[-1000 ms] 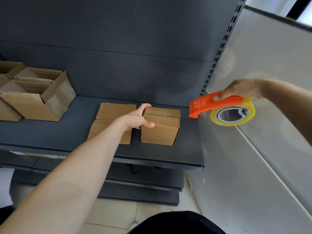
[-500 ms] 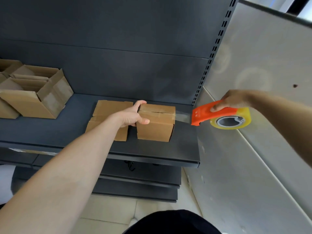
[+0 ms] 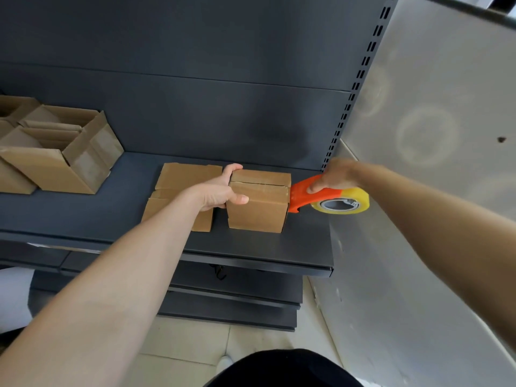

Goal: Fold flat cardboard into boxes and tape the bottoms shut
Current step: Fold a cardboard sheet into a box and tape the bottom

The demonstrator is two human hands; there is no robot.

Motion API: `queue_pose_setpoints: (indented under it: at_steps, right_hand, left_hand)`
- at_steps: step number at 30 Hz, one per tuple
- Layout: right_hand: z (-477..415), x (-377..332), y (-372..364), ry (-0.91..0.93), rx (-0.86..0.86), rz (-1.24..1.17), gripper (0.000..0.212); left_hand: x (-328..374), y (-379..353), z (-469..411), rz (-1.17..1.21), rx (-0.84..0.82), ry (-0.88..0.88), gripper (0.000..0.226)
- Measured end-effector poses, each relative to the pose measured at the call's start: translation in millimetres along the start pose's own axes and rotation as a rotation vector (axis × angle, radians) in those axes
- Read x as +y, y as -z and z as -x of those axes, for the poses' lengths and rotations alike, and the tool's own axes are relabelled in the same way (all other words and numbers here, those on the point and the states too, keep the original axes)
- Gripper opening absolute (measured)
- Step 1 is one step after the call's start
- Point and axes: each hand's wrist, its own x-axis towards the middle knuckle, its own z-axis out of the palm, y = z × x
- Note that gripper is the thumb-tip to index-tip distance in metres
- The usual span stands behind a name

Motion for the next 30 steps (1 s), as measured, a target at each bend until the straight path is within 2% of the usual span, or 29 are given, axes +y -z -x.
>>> queue_pose_setpoints:
  at_steps: [6, 10, 16, 18, 21, 24, 27, 28, 30]
  right_hand:
    - [9.9, -23.5, 6.4, 0.048, 0.158, 0.138, 0.052]
    - [8.6, -23.1, -27.0, 0.074, 0.301, 0.313, 0.045]
    - [-21.3, -5.1, -57.8, -0.06, 0.361, 0.237, 0.048]
    - [-28.6, -8.1, -69.0, -0.094, 0.33, 0.214, 0.049]
    - [-39.3, -14.1, -87.3, -0.118, 0.171, 0.079, 0.045]
    - [-46.1, -13.4, -95.3, -0.124, 0.052, -0.046, 0.056]
    - [-37.2, -19.6, -77.0, -0.119, 0.23, -0.275, 0.036]
    - [-35.4, -23.9, -69.3, -0.113, 0.278, -0.409, 0.036]
    - [-28.6, -36.9, -57.4, -0.095, 0.245, -0.757, 0.045]
  left_hand:
    - [1.0, 0.0, -1.8, 0.0, 0.019, 0.007, 0.088]
    - [-0.6, -3.0, -0.7, 0.006, 0.028, 0.0, 0.088]
    - [-4.4, -6.1, 1.8, 0.041, 0.043, -0.006, 0.091]
    - [-3.8, -5.3, 1.2, 0.04, 0.043, -0.005, 0.091]
    - [-5.1, -4.6, -0.9, 0.048, 0.042, -0.003, 0.091]
    - [-7.2, -4.1, -2.8, 0.058, 0.045, -0.005, 0.092]
    - [-8.5, -4.3, -3.0, 0.081, 0.03, -0.009, 0.094]
    - [-8.5, -4.8, -2.4, 0.09, 0.026, -0.013, 0.095]
    - [-7.1, -7.9, 0.0, 0.094, 0.028, -0.011, 0.095]
